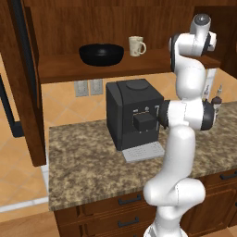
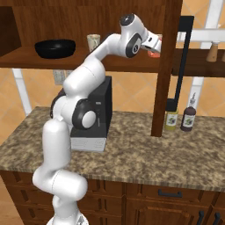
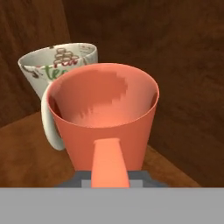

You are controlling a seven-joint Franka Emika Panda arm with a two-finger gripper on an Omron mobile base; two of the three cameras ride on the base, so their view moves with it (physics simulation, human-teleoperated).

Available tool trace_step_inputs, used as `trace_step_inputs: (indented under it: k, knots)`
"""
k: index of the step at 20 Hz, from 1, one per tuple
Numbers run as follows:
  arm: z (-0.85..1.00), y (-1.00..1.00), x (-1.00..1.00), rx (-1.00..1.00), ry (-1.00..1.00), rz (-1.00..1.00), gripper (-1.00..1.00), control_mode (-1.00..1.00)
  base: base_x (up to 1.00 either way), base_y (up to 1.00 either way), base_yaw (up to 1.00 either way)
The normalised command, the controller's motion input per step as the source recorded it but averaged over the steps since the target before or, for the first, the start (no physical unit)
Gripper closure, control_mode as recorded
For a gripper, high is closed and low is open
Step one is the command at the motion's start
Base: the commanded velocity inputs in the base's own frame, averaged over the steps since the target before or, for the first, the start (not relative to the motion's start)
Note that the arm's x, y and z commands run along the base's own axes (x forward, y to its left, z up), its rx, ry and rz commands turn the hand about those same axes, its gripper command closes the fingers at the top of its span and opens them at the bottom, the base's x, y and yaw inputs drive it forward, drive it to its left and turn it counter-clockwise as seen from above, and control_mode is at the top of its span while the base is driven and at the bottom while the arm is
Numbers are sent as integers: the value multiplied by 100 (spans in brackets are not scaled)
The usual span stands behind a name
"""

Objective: Gather all objects into one cabinet and sort the glasses and bowls to opposite sides.

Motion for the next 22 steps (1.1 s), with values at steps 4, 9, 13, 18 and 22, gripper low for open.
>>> trace_step_inputs:
  k: [4, 9, 13, 18, 22]
  knots:
    - [-6, 0, 0, -1, 0, 0, -100, -100, 0, 0, 0]
    - [-13, 0, -10, -2, -2, 0, -100, -100, 0, 0, 0]
    - [-18, 16, -46, -6, -2, 0, -100, -100, 0, 0, 0]
    - [-10, 48, -61, -8, -1, 0, -100, -100, 0, 0, 0]
    - [-1, 58, -53, -4, 0, 5, -100, -100, 0, 0, 0]
